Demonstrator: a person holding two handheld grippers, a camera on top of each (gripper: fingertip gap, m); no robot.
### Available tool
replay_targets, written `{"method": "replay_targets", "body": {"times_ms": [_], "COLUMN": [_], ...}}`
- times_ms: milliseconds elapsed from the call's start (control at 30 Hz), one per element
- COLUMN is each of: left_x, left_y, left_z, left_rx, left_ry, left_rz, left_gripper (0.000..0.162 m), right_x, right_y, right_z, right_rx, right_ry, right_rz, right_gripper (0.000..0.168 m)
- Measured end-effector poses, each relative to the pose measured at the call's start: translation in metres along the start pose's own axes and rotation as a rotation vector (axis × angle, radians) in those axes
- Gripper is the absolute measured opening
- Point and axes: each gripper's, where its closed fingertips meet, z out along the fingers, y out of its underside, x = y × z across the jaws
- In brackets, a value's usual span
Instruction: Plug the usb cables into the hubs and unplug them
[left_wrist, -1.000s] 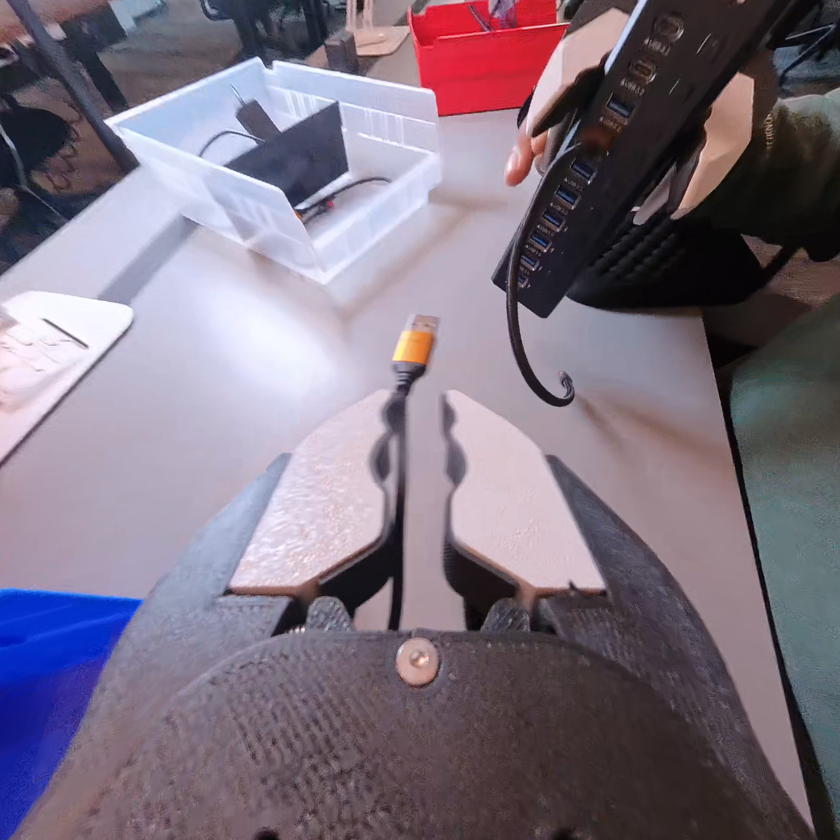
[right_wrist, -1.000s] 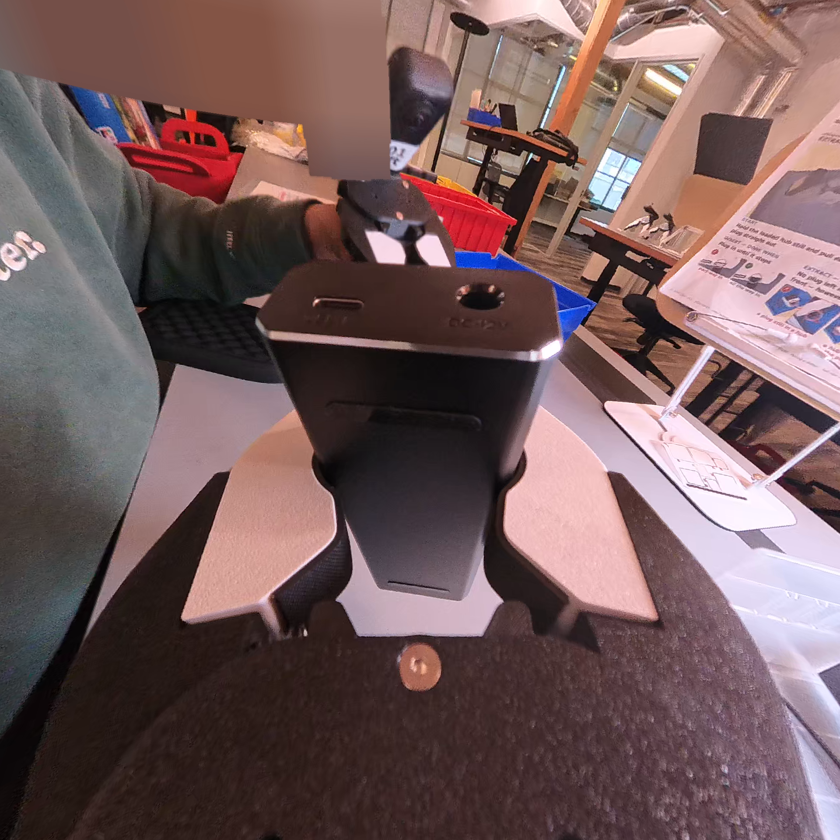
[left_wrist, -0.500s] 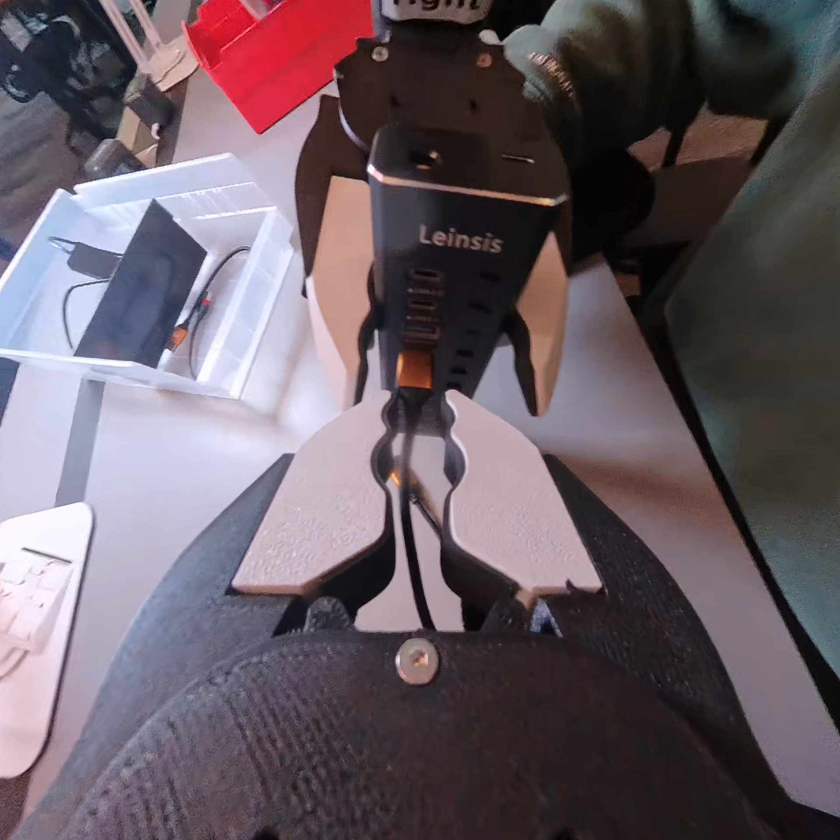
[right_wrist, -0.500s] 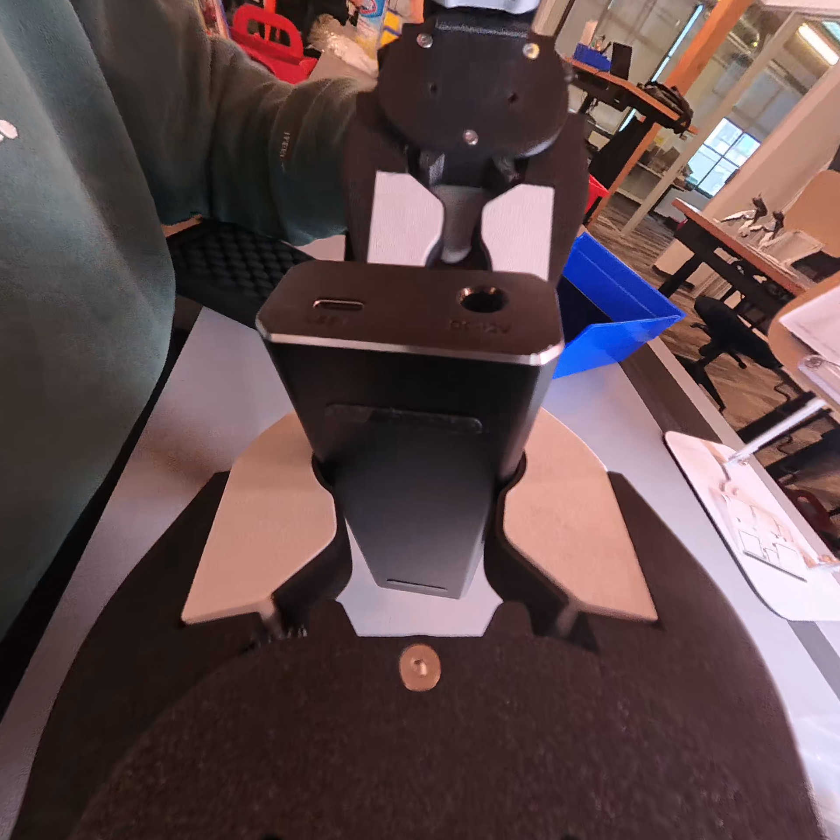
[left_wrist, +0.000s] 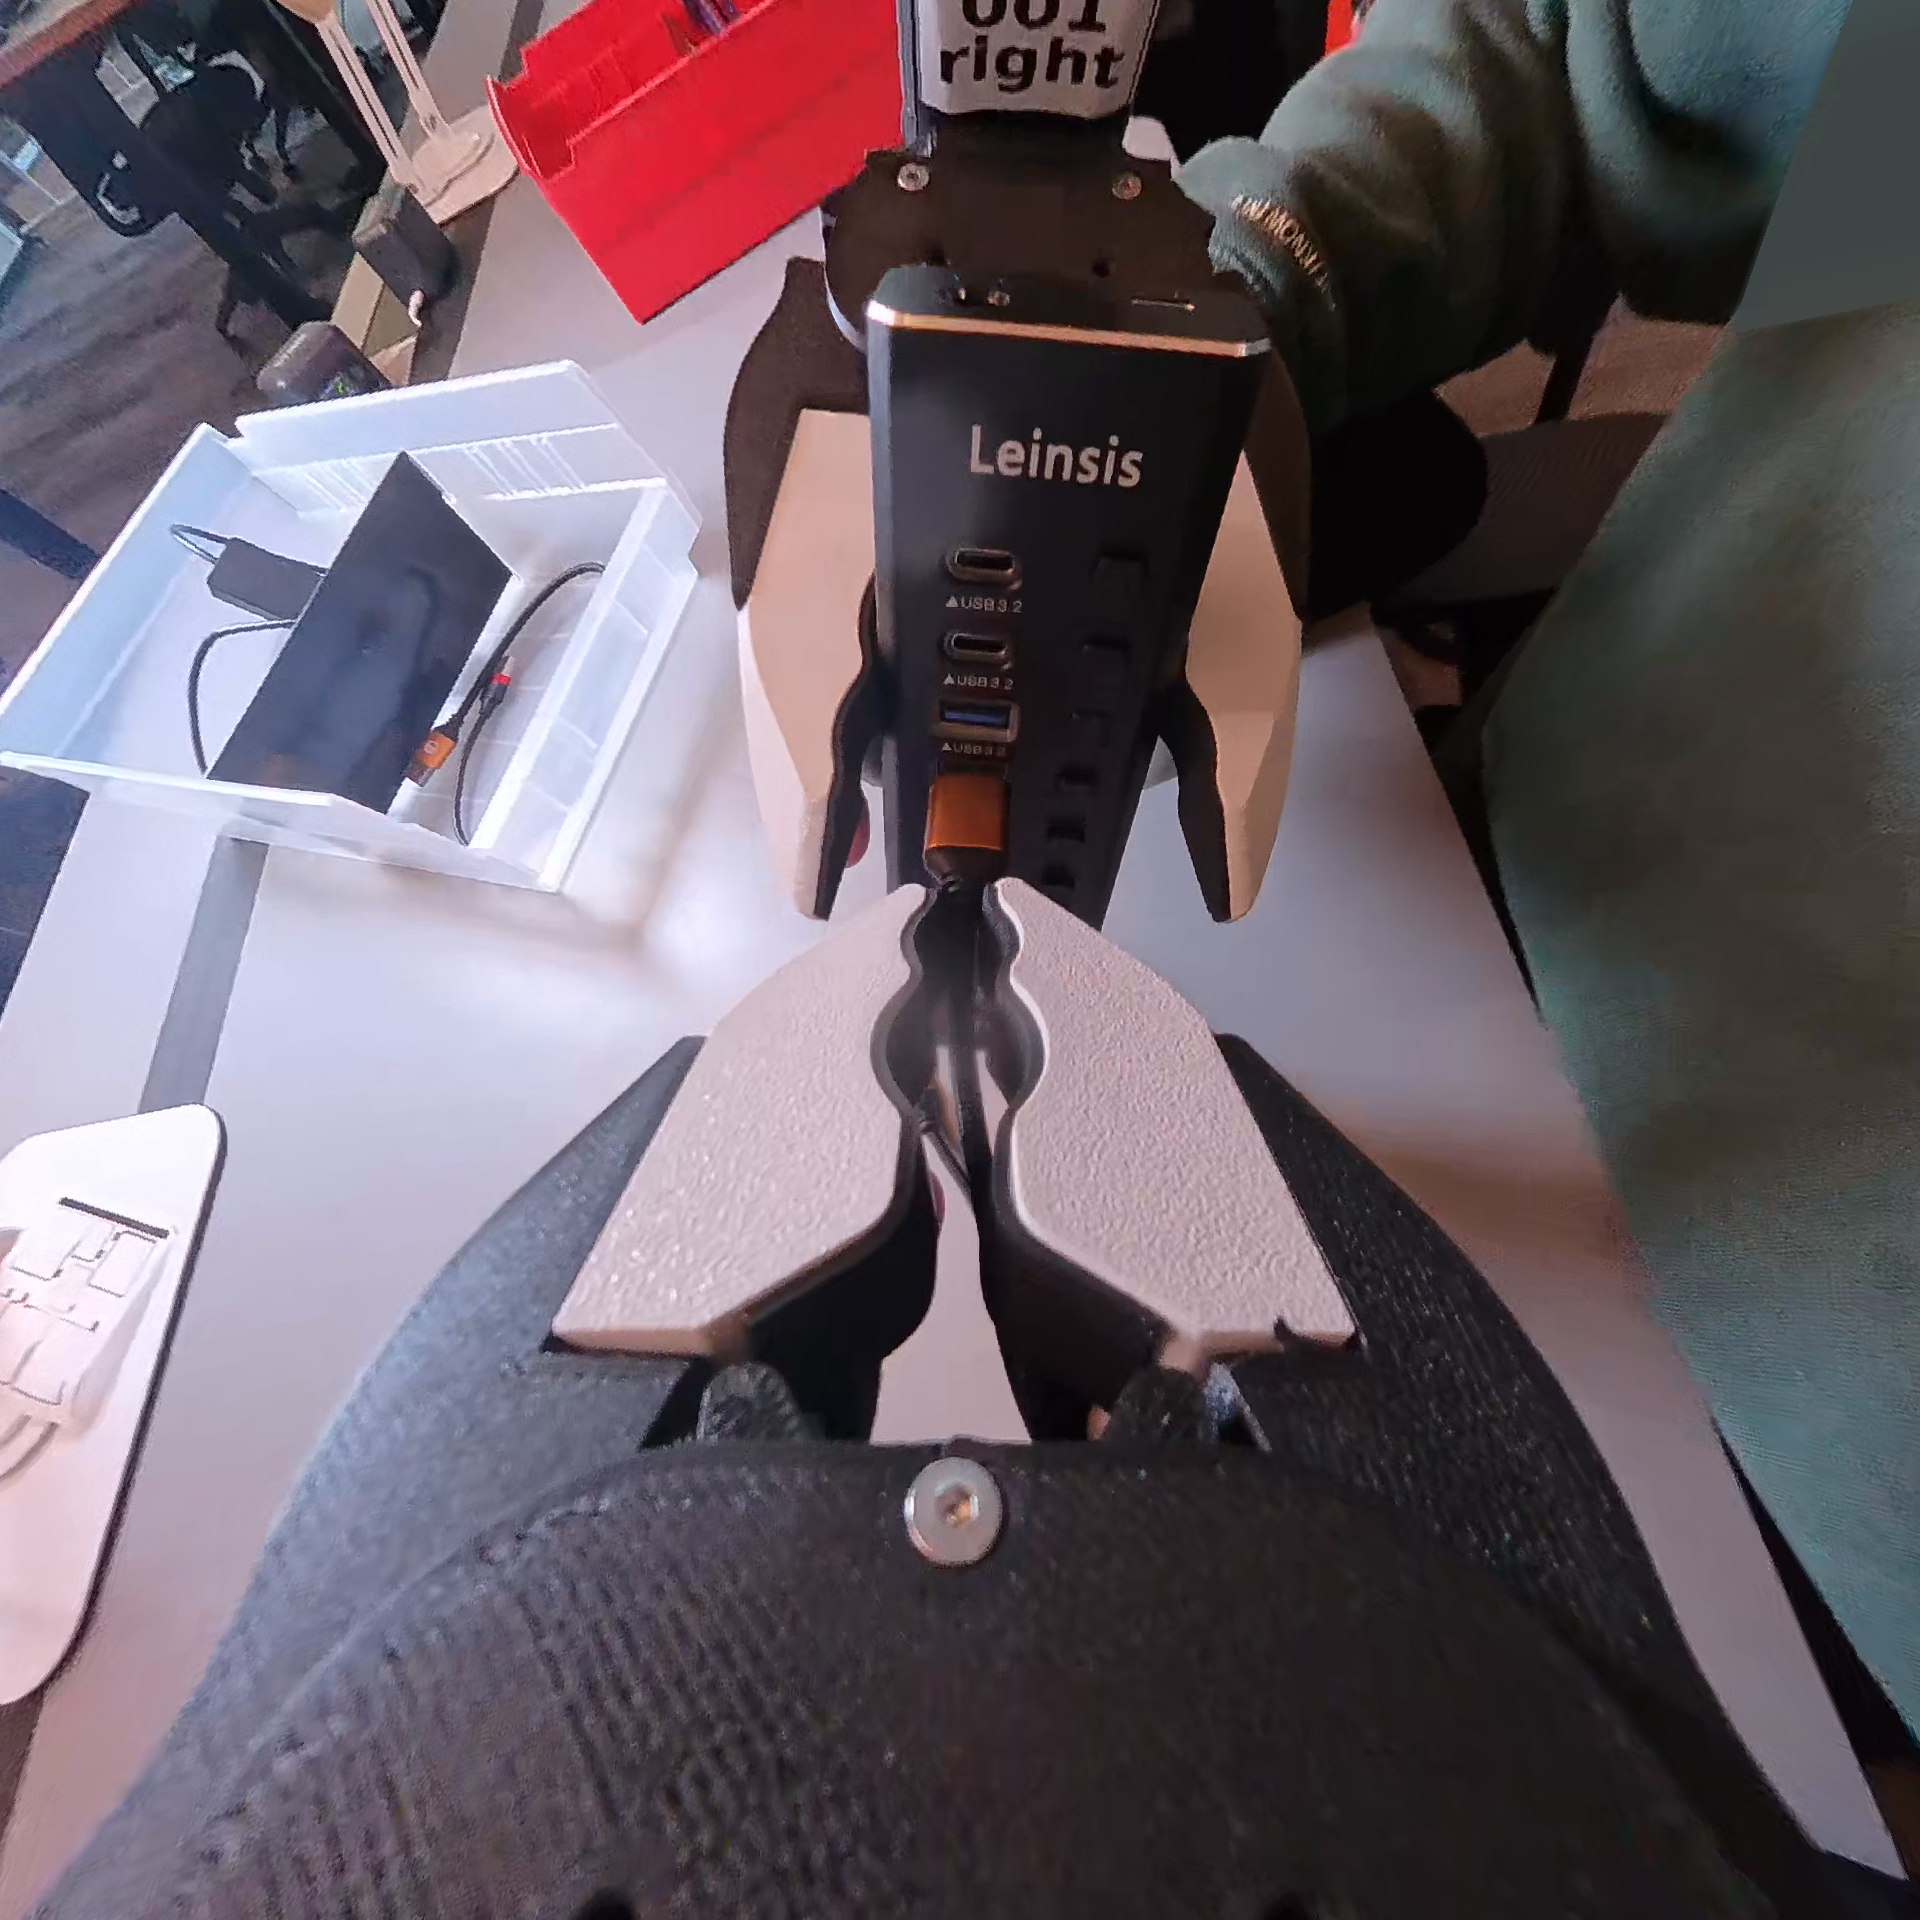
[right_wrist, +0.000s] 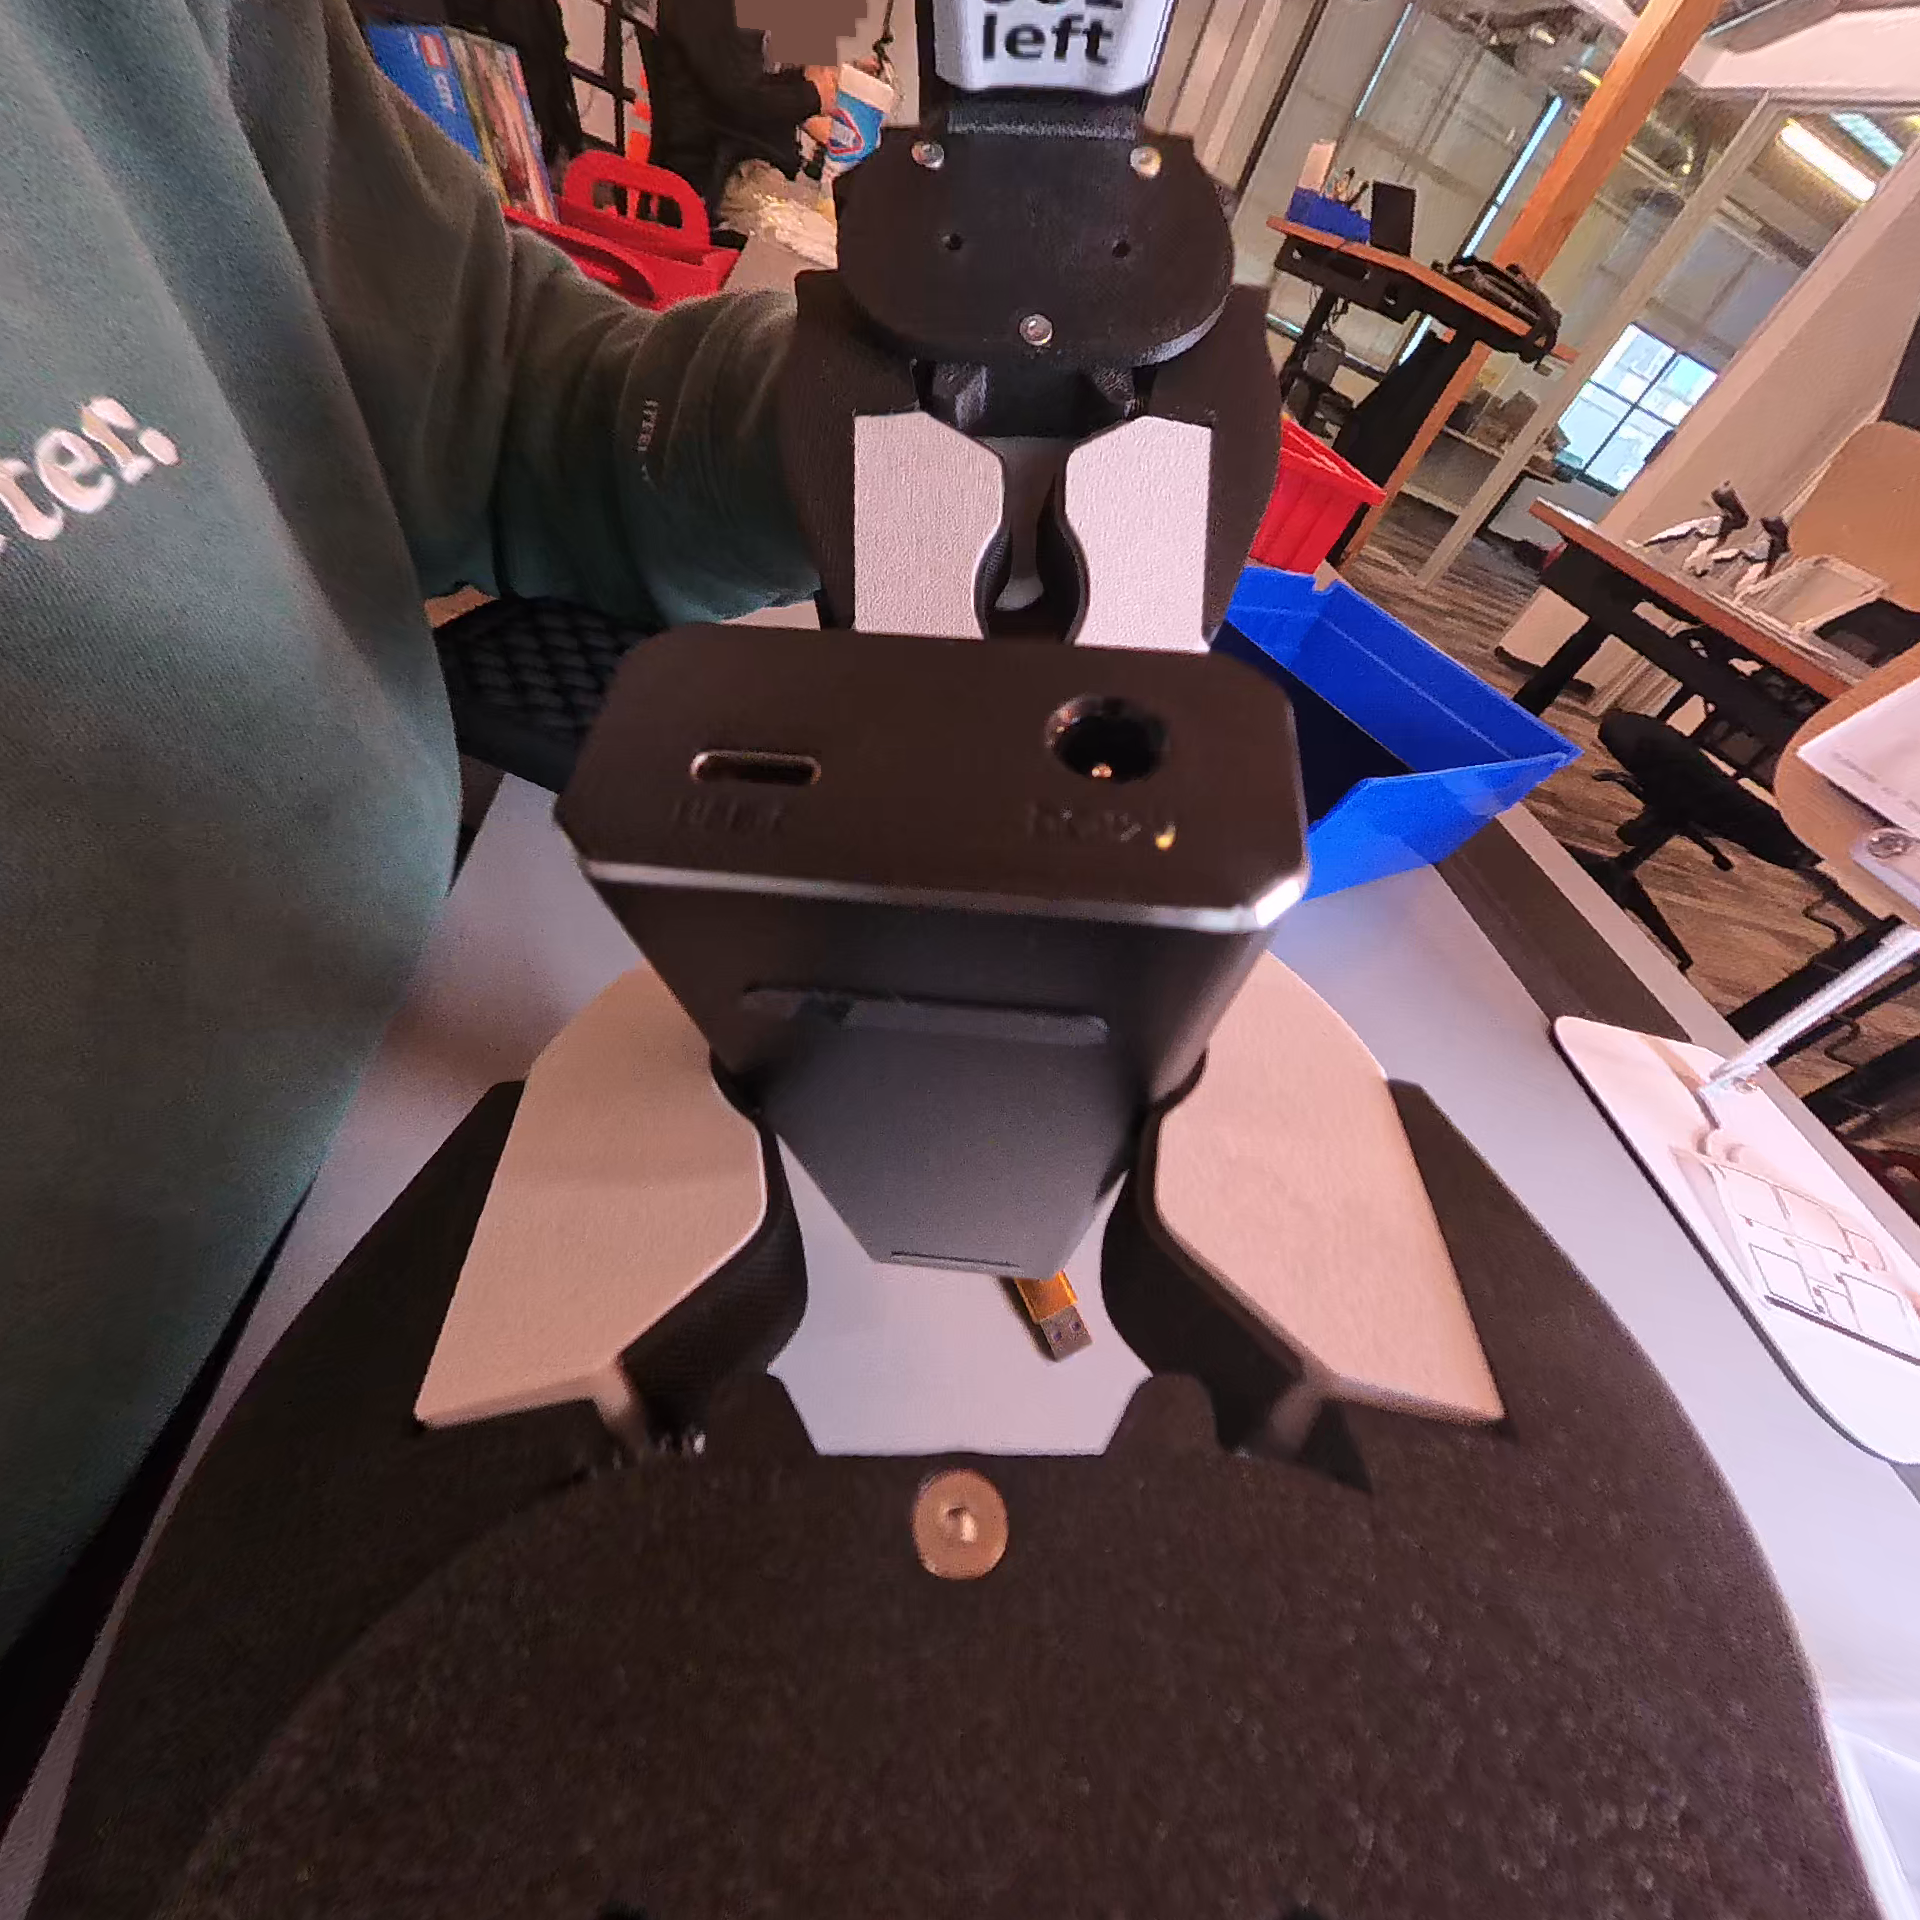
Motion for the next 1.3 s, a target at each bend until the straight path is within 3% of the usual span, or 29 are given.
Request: {"method": "replay_targets", "body": {"times_ms": [67,133,167,333,400,500,667,700,767,967,1100,1200,1300], "left_x": [-0.008,-0.034,-0.036,-0.038,-0.036,-0.025,0.011,0.014,0.020,0.008,-0.004,-0.017,-0.023], "left_y": [0.005,0.006,0.020,0.064,0.059,0.035,0.008,0.006,0.000,0.020,0.041,0.062,0.072], "left_z": [-0.014,-0.070,-0.080,-0.045,-0.038,-0.024,0.032,0.040,0.045,0.027,0.018,0.016,0.025], "left_rx": [-0.014,0.104,0.050,-0.102,-0.058,0.057,0.185,0.205,0.255,0.128,0.070,-0.063,-0.168], "left_ry": [-0.067,-0.180,-0.205,-0.179,-0.152,-0.100,0.120,0.152,0.225,0.182,0.128,0.042,0.013], "left_rz": [0.008,-0.099,-0.089,-0.145,-0.176,-0.173,-0.175,-0.184,-0.191,-0.200,-0.267,-0.224,-0.179], "left_gripper": [0.007,0.006,0.007,0.008,0.035,0.057,0.093,0.090,0.063,0.062,0.062,0.062,0.062], "right_x": [0.003,0.025,0.025,0.019,0.025,0.023,0.012,0.010,0.005,0.014,0.034,0.049,0.048], "right_y": [0.002,0.019,0.021,-0.005,-0.011,-0.021,-0.046,-0.051,-0.055,-0.015,0.002,0.010,0.016], "right_z": [-0.006,-0.038,-0.047,-0.033,-0.034,-0.031,-0.015,-0.012,-0.008,-0.016,-0.044,-0.063,-0.061], "right_rx": [-0.009,-0.009,0.004,0.056,0.096,0.164,0.311,0.327,0.328,0.153,0.058,-0.167,-0.496], "right_ry": [0.016,0.111,0.115,0.069,0.078,0.060,-0.034,-0.053,-0.082,-0.026,0.072,0.153,0.114], "right_rz": [0.007,0.104,0.133,0.076,0.092,0.127,0.173,0.171,0.150,0.231,0.278,0.150,-0.045], "right_gripper": [0.072,0.072,0.072,0.072,0.072,0.072,0.072,0.072,0.073,0.071,0.071,0.073,0.075]}}
